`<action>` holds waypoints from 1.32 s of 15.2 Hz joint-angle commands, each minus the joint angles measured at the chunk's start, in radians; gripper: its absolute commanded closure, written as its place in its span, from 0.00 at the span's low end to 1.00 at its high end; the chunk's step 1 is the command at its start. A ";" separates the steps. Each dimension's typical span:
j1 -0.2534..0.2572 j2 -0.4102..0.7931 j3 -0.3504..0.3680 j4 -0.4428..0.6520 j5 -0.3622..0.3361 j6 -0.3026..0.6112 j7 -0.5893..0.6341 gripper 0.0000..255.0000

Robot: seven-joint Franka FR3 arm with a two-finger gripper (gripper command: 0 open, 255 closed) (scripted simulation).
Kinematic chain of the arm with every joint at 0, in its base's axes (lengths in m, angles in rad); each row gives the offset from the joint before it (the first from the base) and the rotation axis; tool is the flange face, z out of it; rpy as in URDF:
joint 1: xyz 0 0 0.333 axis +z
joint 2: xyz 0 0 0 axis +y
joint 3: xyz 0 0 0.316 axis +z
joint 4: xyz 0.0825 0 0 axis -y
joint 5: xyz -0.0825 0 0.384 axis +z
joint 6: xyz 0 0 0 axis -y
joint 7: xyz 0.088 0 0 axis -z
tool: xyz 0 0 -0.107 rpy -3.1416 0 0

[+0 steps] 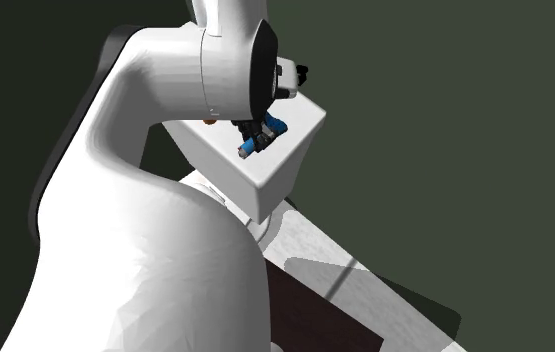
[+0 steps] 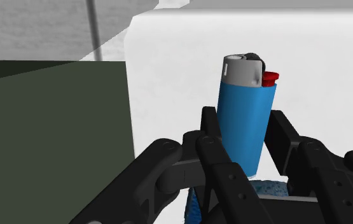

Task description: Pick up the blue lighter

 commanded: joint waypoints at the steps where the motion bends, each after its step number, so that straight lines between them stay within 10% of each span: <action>1: 0.000 0.000 0.000 -0.001 0.000 0.000 0.000 1.00; 20: -0.003 0.005 -0.003 0.195 -0.005 -0.190 0.005 1.00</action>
